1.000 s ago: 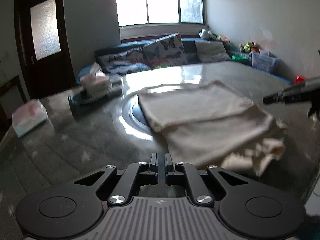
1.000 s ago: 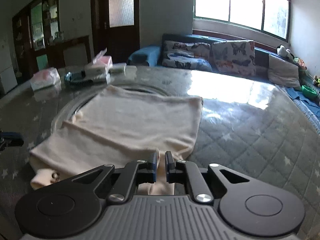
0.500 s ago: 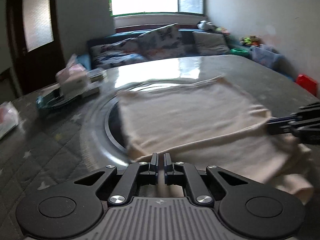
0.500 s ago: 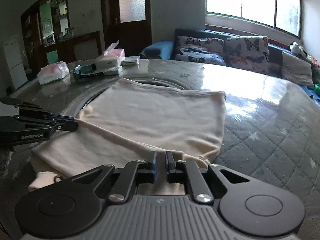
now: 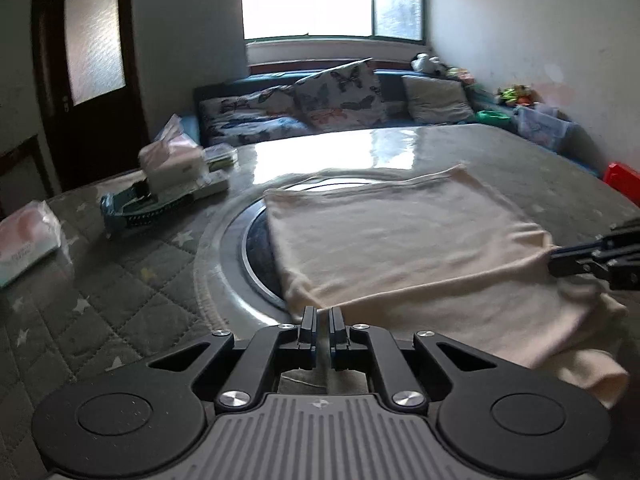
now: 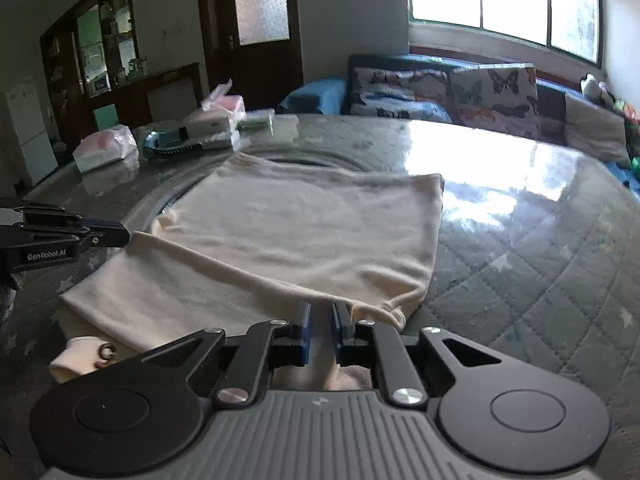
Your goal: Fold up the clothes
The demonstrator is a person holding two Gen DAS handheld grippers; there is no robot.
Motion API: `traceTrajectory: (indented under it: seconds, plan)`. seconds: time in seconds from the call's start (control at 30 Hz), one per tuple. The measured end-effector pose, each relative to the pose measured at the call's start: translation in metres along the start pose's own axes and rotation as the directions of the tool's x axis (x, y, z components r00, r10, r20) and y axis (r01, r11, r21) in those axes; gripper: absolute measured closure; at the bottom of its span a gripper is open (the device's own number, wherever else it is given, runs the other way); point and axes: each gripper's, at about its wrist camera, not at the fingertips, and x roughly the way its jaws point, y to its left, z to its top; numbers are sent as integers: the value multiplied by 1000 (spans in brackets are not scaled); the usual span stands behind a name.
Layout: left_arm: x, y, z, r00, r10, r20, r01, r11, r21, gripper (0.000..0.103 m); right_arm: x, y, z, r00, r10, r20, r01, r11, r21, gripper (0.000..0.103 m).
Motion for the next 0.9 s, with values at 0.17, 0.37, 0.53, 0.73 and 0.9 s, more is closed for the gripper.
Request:
traceTrajectory:
  seconds: [0.17, 0.37, 0.53, 0.73, 0.9]
  plan:
    - [-23, -17, -10, 999, -54, 9, 53, 993, 103, 95, -12, 6, -11, 999, 26, -27, -26, 999, -20, 91]
    - [-53, -27, -30, 997, -76, -3, 75, 975, 207, 80, -26, 14, -21, 1000, 19, -19, -20, 998, -58, 86]
    - [-68, -41, -52, 998, -65, -11, 65, 940, 334, 75, -22, 19, -25, 1000, 7, -25, -9, 994, -106, 84]
    - [-68, -60, -66, 998, -60, 17, 47, 897, 440, 73, -38, 23, -23, 1000, 9, -11, -11, 991, -133, 82]
    - [-58, -77, -70, 997, -68, 39, 39, 864, 503, 73, -51, 25, -29, 1000, 7, -28, -12, 985, -173, 71]
